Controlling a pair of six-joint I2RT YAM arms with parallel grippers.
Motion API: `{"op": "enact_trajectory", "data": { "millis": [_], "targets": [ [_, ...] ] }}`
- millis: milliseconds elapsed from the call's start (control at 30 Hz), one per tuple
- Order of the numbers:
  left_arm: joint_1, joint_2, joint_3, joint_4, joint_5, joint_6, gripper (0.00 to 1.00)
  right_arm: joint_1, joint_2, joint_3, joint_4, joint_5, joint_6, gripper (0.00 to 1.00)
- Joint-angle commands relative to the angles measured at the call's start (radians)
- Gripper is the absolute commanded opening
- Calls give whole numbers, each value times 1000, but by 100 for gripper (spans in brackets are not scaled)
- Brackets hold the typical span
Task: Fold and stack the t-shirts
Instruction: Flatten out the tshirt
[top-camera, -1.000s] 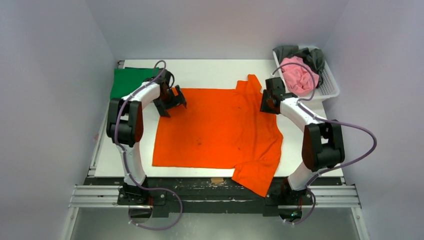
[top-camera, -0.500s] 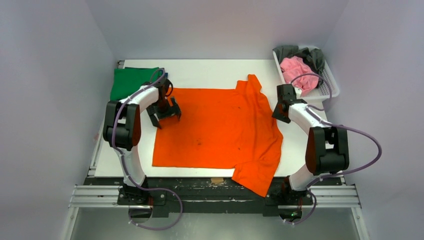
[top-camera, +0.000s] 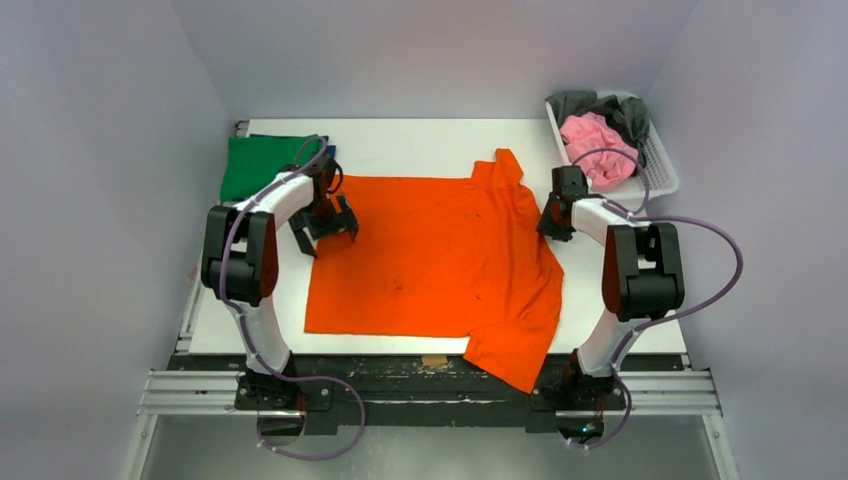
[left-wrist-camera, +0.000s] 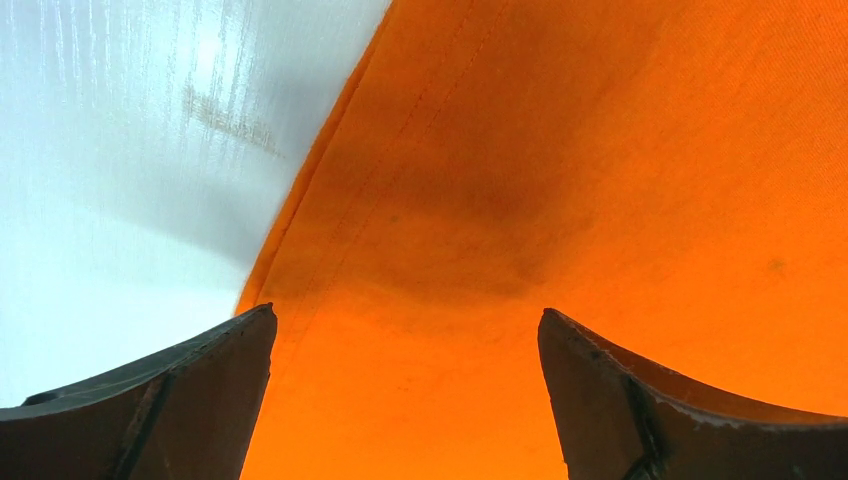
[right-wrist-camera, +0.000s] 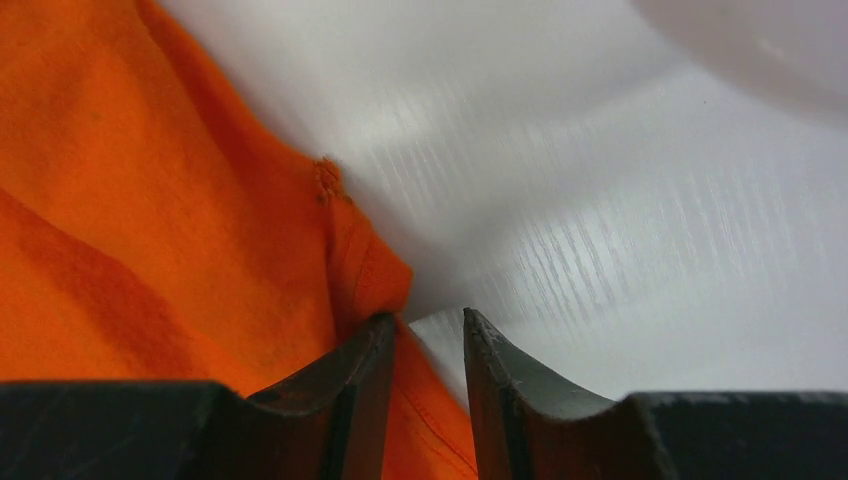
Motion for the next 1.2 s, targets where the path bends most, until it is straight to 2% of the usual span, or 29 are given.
{"op": "enact_trajectory", "data": {
  "millis": [0, 433, 867, 1167],
  "targets": [
    [7, -48, -6, 6, -11, -24, 100, 2, 36, 41, 18, -49, -15, 31],
    [7, -62, 2, 8, -15, -37, 100, 3, -45, 101, -42, -49, -69, 31],
    [7, -64, 14, 3, -14, -43, 100, 2, -19, 162, -57, -12, -93, 32],
    [7, -55, 31, -2, -9, -34, 100, 0, 101, 189, -53, -16, -90, 32]
  ]
}}
